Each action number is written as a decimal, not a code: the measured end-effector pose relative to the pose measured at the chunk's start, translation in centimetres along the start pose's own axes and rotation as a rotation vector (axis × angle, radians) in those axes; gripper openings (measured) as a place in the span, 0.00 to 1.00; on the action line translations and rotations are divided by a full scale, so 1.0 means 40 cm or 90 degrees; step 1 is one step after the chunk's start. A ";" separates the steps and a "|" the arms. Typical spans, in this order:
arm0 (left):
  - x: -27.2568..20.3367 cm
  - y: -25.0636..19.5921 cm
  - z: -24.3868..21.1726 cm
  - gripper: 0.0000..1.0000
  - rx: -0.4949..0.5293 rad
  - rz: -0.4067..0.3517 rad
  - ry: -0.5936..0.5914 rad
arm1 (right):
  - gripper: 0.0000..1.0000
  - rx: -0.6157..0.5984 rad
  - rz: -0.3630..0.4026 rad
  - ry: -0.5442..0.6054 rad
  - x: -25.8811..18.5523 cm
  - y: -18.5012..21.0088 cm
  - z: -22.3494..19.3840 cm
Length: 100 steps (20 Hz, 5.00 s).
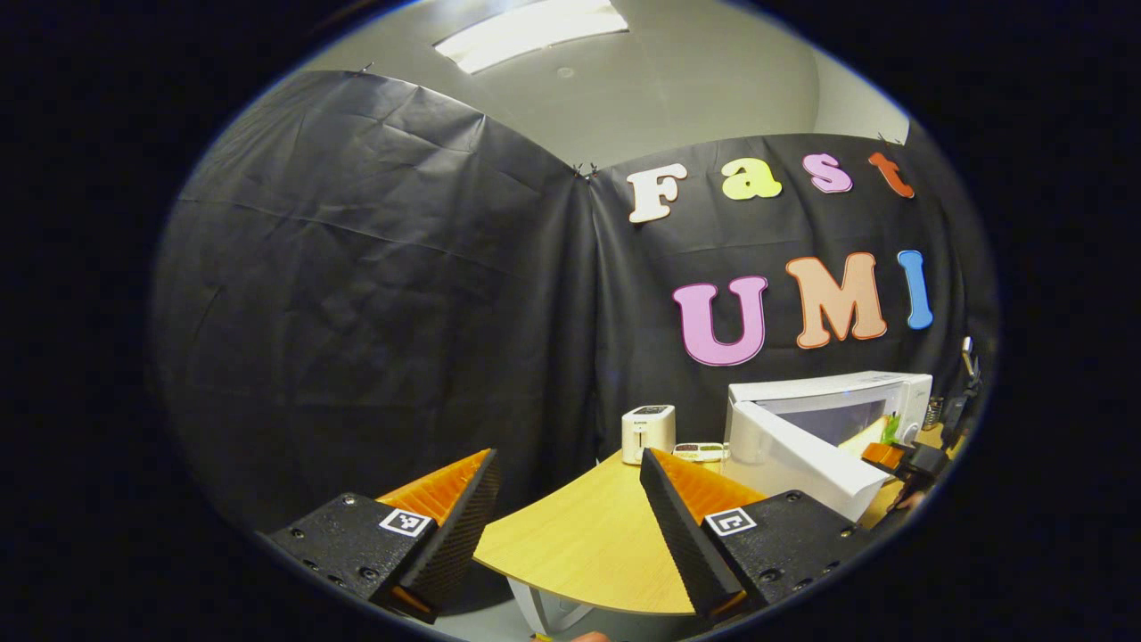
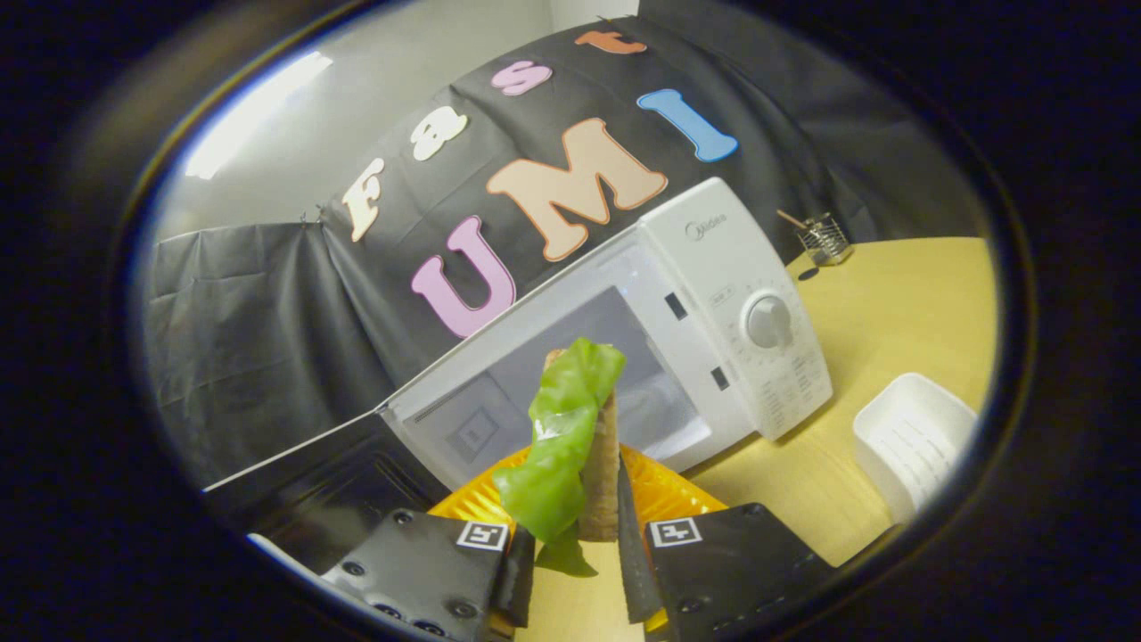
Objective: Open the microwave oven with the left hand, put the food in, and close the microwave oven.
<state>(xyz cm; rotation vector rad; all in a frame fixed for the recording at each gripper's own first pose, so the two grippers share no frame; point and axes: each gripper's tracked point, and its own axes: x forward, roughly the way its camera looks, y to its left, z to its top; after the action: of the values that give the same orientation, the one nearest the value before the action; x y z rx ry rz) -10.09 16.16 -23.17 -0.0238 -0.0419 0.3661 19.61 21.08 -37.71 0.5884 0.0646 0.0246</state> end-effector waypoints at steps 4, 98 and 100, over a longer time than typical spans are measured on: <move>0.005 -0.011 -0.006 0.94 -0.008 -0.007 0.007 | 0.36 0.040 -0.014 0.000 0.070 0.024 -0.031; -0.078 -0.338 -0.043 0.01 0.008 -0.241 0.081 | 0.92 -0.376 -0.032 -0.142 -0.613 -0.308 0.654; -0.090 -0.370 -0.046 0.01 -0.004 -0.254 0.087 | 0.92 -0.370 -0.033 -0.137 -0.624 -0.317 0.656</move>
<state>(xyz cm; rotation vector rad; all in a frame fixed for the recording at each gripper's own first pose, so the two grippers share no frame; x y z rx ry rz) -8.09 1.02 -24.68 -0.0454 0.0869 -0.0347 -3.43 -5.03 -21.62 0.0064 -0.1345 -0.0684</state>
